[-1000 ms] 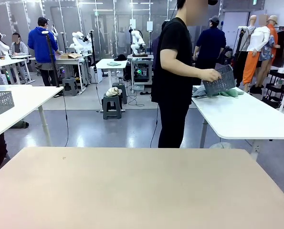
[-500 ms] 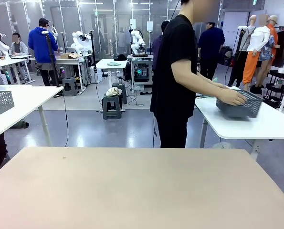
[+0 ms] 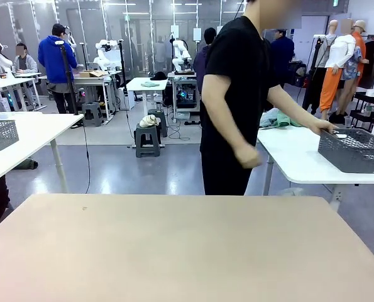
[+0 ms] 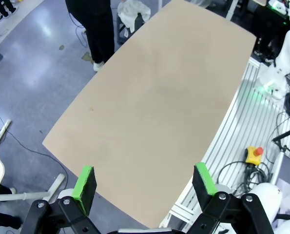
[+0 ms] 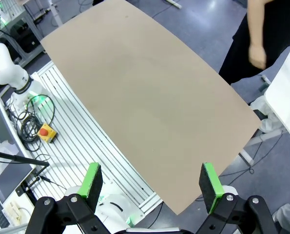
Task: Fold the towels and place them in the basket.
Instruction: When a person lays out a Towel with hook on the table, fold it in half twice.
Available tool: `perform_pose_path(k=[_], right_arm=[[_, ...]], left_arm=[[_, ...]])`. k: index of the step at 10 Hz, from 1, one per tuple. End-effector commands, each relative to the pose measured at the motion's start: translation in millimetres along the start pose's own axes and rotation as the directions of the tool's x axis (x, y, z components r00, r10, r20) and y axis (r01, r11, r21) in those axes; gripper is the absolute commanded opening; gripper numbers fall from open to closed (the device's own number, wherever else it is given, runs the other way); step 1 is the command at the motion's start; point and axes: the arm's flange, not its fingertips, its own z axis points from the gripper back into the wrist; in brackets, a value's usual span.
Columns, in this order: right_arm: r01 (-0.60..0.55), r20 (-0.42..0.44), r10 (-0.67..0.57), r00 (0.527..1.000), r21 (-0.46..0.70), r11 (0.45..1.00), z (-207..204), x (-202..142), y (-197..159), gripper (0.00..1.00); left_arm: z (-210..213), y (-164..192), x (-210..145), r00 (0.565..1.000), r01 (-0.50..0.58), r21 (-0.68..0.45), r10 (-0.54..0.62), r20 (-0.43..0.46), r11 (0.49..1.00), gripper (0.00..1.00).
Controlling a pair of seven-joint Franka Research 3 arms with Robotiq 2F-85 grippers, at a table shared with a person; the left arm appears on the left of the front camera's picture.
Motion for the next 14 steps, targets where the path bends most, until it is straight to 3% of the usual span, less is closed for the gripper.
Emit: perform_pose_path(k=[1, 2, 3, 14], right_arm=[[0.0, 0.0, 0.0, 1.0, 0.001, 1.0, -0.1, 0.0, -0.1, 1.0], [0.0, 0.0, 0.0, 1.0, 0.001, 1.0, -0.1, 0.0, -0.1, 1.0], [0.0, 0.0, 0.0, 1.0, 0.001, 1.0, -0.1, 0.0, -0.1, 1.0], [0.0, 0.0, 0.0, 1.0, 0.001, 1.0, -0.1, 0.0, -0.1, 1.0]], left_arm=[[4.6, -1.4, 4.1, 0.999, -0.021, -0.001, 0.021, -0.039, 1.0, 1.0], [3.3, -2.2, 5.8, 0.999, -0.02, 0.004, 0.02, -0.048, 1.0, 1.0], [0.4, 0.2, 0.1, 1.0, 0.0, 0.002, 0.0, -0.002, 1.0, 1.0], [0.4, 0.2, 0.1, 1.0, 0.0, 0.002, 0.0, -0.002, 1.0, 1.0]])
